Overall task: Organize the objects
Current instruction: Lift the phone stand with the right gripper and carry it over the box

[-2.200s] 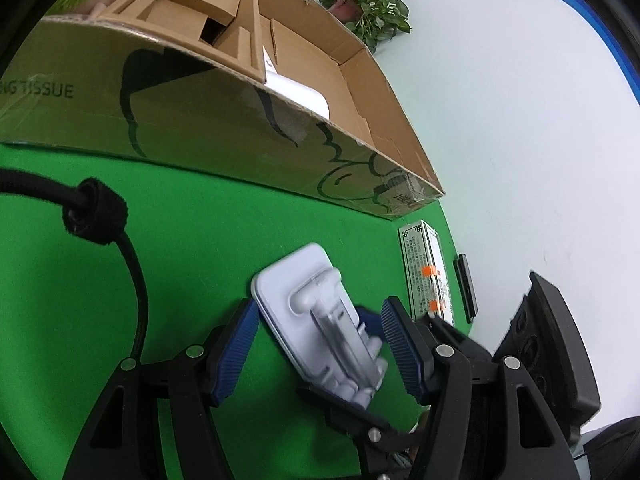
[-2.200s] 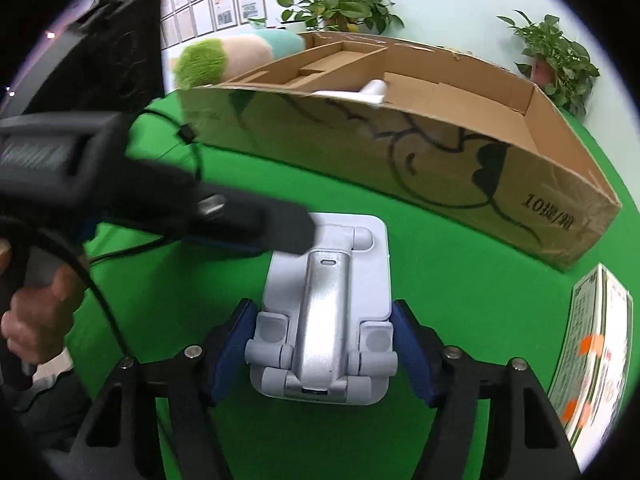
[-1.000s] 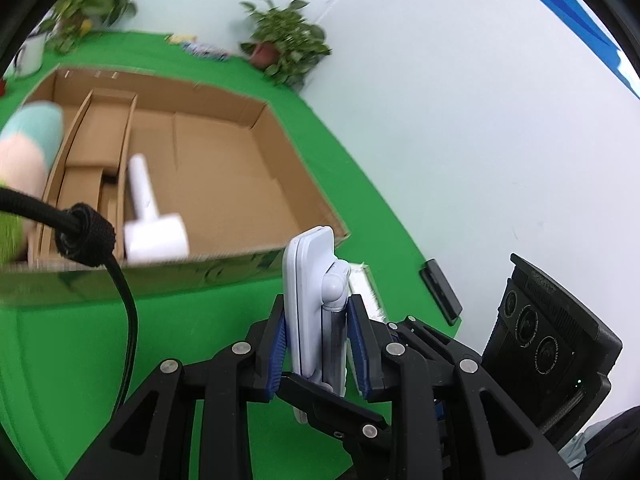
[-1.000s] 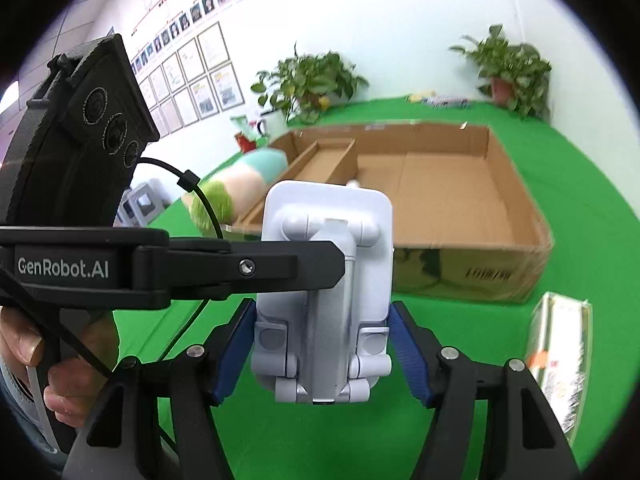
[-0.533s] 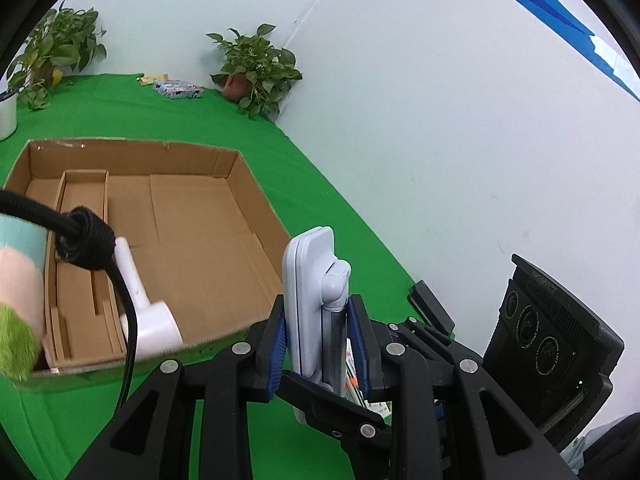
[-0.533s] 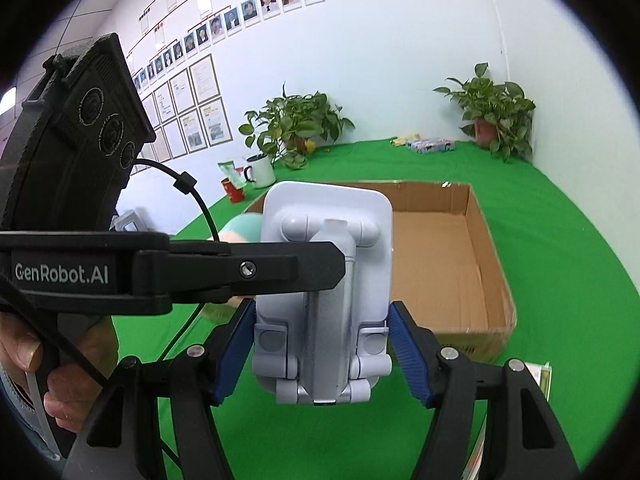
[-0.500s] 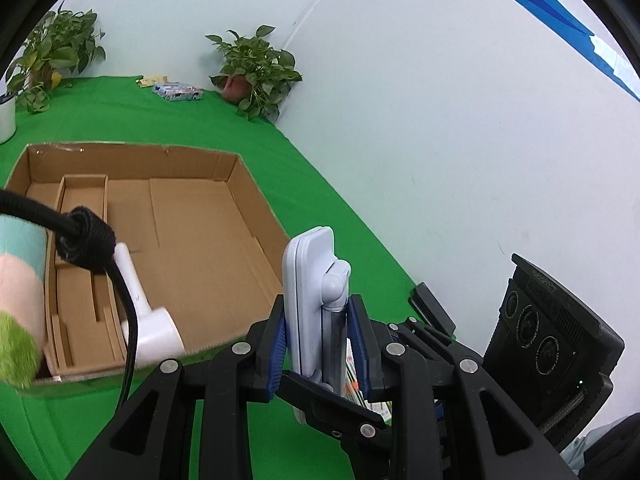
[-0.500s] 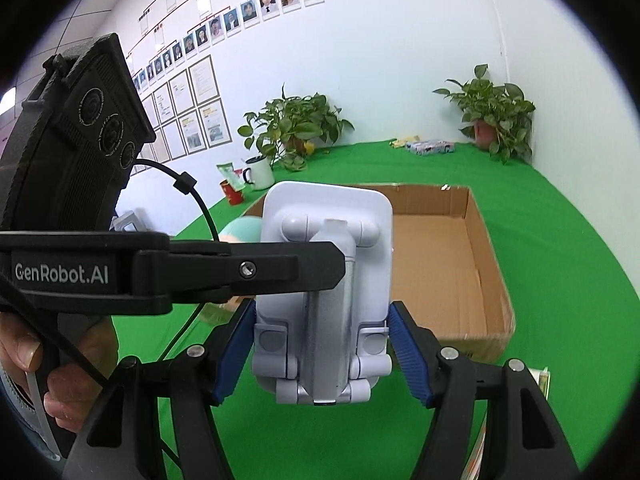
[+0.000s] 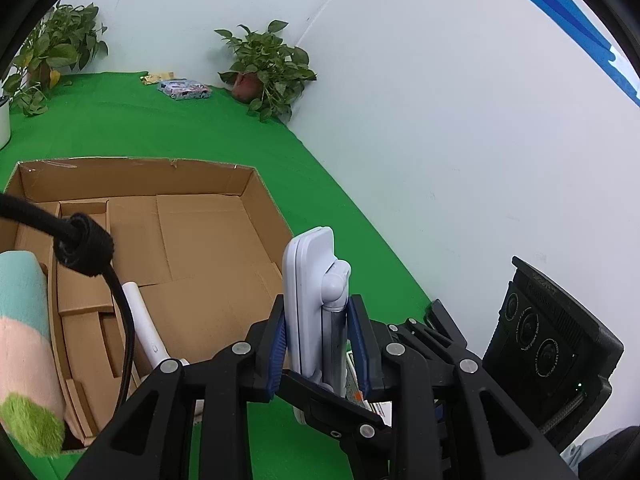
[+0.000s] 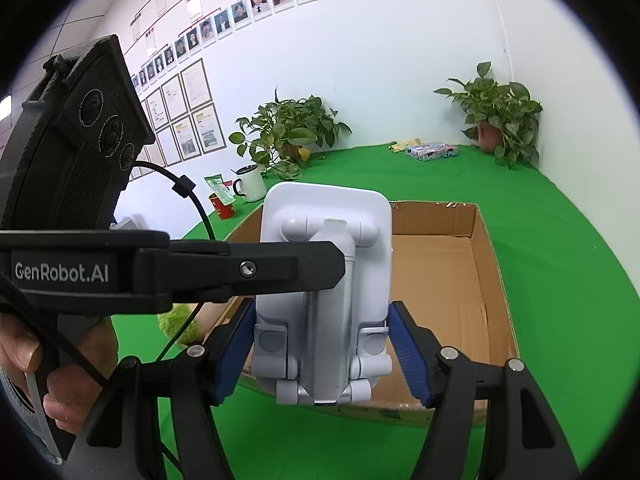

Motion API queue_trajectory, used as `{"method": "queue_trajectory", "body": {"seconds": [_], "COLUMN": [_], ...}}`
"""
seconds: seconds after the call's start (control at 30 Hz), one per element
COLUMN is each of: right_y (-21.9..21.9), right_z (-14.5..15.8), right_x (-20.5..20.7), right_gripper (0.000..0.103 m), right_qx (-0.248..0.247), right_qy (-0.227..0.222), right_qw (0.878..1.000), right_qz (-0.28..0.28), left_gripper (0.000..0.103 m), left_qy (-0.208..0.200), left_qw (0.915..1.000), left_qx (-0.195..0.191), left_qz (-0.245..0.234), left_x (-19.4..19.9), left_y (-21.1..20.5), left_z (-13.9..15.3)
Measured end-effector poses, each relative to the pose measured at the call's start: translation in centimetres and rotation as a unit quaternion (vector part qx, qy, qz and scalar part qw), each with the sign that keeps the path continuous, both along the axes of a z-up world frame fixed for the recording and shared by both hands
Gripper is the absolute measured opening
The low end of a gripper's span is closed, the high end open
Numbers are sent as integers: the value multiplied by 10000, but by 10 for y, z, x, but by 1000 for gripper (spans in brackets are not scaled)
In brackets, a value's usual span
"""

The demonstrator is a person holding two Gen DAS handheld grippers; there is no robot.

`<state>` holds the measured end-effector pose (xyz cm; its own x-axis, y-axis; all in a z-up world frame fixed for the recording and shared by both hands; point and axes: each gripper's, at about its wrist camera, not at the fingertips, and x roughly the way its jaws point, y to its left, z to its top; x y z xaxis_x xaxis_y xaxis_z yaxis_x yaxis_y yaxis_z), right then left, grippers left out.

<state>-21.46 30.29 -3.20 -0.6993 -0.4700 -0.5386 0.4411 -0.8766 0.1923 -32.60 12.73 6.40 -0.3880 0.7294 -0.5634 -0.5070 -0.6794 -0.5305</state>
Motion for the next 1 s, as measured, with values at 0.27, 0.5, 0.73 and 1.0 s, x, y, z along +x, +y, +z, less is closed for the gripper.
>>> {"method": "queue_trajectory", "body": {"seconds": [0.27, 0.5, 0.73, 1.0], "right_y": [2, -2, 2, 5], "right_z": [-13, -34, -67, -97], "right_x": [-27, -54, -77, -90], "right_gripper": [65, 65, 65, 65], "right_qx": [-107, -241, -309, -230], "right_qy": [-402, -915, -1637, -2400], "right_qw": [9991, 9954, 9856, 9694], "right_qz": [24, 173, 301, 473], "left_gripper": [26, 26, 26, 25], "left_qy": [-393, -878, -1446, -2059], "left_qw": [9990, 9951, 9874, 9758], "left_qx": [-194, -390, -580, -609], "left_qz": [105, 234, 284, 407], "left_x": [-37, -66, -86, -98], "left_y": [7, 5, 12, 11], "left_z": [-20, -52, -97, -139]}}
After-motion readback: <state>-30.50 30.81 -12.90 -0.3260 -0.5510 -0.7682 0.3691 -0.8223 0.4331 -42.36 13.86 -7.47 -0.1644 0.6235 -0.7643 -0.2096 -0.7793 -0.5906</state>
